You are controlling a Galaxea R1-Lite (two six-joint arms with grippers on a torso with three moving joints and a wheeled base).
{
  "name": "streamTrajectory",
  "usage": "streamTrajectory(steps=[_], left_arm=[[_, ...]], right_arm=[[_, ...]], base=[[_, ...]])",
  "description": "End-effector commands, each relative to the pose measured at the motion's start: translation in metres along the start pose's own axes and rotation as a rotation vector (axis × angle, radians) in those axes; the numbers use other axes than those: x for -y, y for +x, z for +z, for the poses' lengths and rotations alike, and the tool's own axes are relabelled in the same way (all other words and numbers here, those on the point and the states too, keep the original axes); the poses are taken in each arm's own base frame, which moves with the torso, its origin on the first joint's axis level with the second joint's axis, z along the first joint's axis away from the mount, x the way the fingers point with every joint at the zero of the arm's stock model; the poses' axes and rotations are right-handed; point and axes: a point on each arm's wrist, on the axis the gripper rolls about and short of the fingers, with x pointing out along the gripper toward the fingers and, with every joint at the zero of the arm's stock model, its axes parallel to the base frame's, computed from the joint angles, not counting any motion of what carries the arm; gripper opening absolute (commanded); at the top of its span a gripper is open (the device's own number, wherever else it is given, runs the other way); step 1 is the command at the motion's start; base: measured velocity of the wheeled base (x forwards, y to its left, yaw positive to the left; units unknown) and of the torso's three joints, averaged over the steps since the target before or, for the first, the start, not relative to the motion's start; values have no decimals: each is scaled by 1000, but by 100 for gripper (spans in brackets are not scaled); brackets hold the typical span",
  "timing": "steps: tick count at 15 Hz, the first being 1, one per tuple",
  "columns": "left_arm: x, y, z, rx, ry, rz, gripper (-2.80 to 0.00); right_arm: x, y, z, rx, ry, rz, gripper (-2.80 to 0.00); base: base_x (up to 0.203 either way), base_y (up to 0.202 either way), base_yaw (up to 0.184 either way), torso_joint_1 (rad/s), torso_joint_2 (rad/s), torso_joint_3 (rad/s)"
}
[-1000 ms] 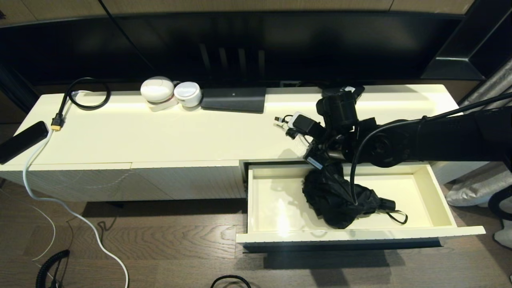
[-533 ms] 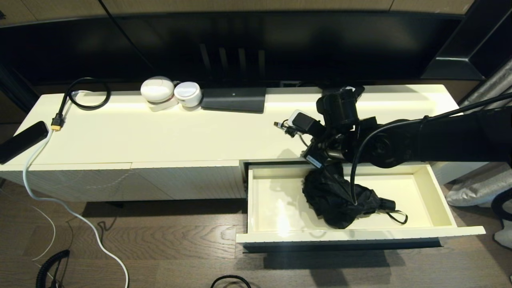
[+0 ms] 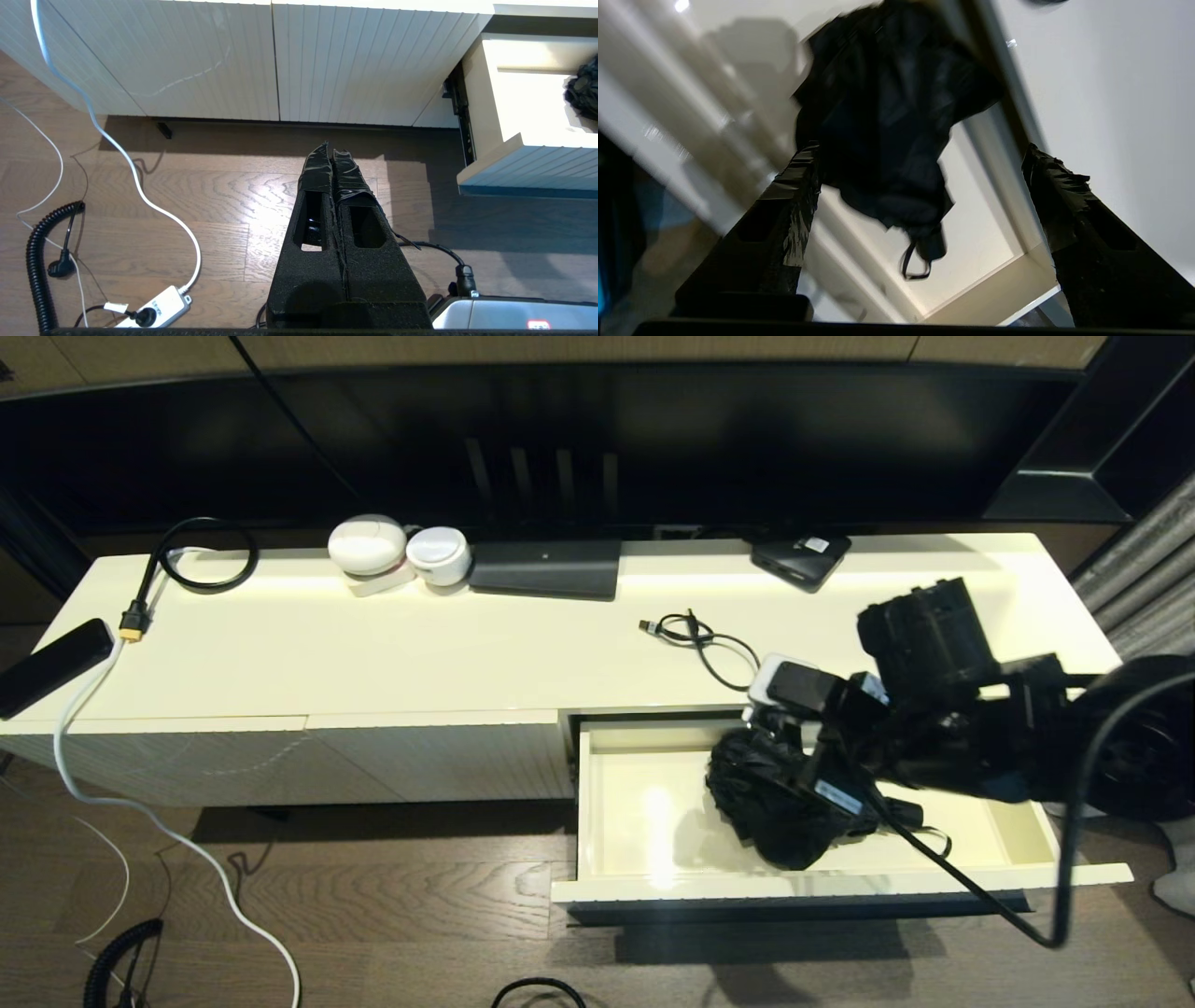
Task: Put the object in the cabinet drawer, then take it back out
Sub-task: Take the umbrella out of the drawer and put it on the table
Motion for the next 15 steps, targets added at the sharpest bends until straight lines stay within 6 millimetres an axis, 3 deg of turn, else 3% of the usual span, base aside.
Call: streamTrajectory(steps=[1,4,7,15], left_arm=[[0,0,0,1,-1,1,-280],[0,0,0,1,-1,2,-280],[0,0,0,0,-1,0,-280],[0,0,0,1,-1,2,-280]], right_arm=[[-6,-43,-35,36,-71,55,0],[-10,-55,-56,17,-147,144,0],[-9,-54,-59,-65,-168,287,0],[17,-5,-64,-111,-215,498,0]], base=[[0,0,0,0,0,0],[0,0,0,0,0,0],[0,0,0,0,0,0],[0,0,0,0,0,0]])
